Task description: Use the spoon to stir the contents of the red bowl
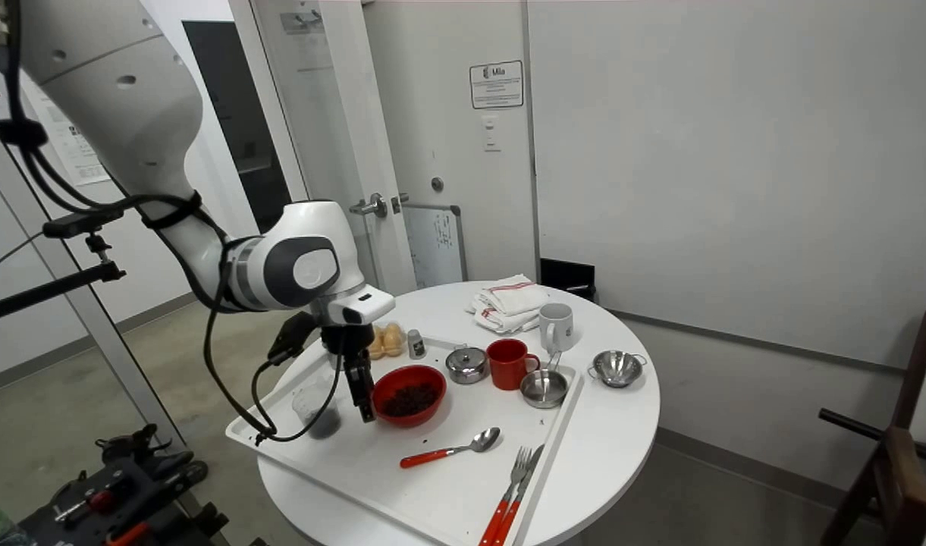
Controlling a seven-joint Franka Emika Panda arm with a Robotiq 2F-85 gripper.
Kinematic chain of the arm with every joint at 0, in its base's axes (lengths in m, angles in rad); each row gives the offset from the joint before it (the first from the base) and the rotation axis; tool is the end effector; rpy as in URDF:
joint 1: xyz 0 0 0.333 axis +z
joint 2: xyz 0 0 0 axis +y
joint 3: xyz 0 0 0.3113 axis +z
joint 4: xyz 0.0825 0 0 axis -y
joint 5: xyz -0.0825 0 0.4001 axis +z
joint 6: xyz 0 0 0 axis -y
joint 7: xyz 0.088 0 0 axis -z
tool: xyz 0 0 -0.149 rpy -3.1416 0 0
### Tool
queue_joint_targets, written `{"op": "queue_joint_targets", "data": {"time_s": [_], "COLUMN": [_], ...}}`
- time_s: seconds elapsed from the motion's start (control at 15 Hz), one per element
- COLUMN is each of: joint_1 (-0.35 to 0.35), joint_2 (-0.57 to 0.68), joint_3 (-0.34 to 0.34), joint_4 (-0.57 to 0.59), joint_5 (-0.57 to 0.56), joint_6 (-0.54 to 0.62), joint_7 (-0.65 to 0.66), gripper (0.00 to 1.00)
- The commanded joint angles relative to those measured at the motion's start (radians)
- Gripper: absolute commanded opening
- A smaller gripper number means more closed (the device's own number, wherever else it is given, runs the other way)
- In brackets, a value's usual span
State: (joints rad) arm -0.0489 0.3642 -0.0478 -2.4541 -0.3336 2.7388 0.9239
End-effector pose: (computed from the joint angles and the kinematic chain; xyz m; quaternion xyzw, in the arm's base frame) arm 0.4664 -0.0406 0.0855 0.9355 -0.3444 -0.0097 0.0779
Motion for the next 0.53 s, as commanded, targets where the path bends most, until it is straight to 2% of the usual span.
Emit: {"op": "queue_joint_targets", "data": {"time_s": [0.0,0.07,0.2,0.47], "joint_1": [0.126,0.15,0.153,0.125], "joint_2": [-0.021,-0.006,0.029,0.08], "joint_3": [-0.102,-0.123,-0.117,-0.105], "joint_4": [0.008,0.029,0.066,0.099], "joint_5": [0.019,0.015,0.048,0.122], "joint_6": [-0.076,-0.112,-0.162,-0.18], "joint_7": [0.053,0.075,0.059,0.004], "gripper": [1.0,1.0,1.0,1.0]}}
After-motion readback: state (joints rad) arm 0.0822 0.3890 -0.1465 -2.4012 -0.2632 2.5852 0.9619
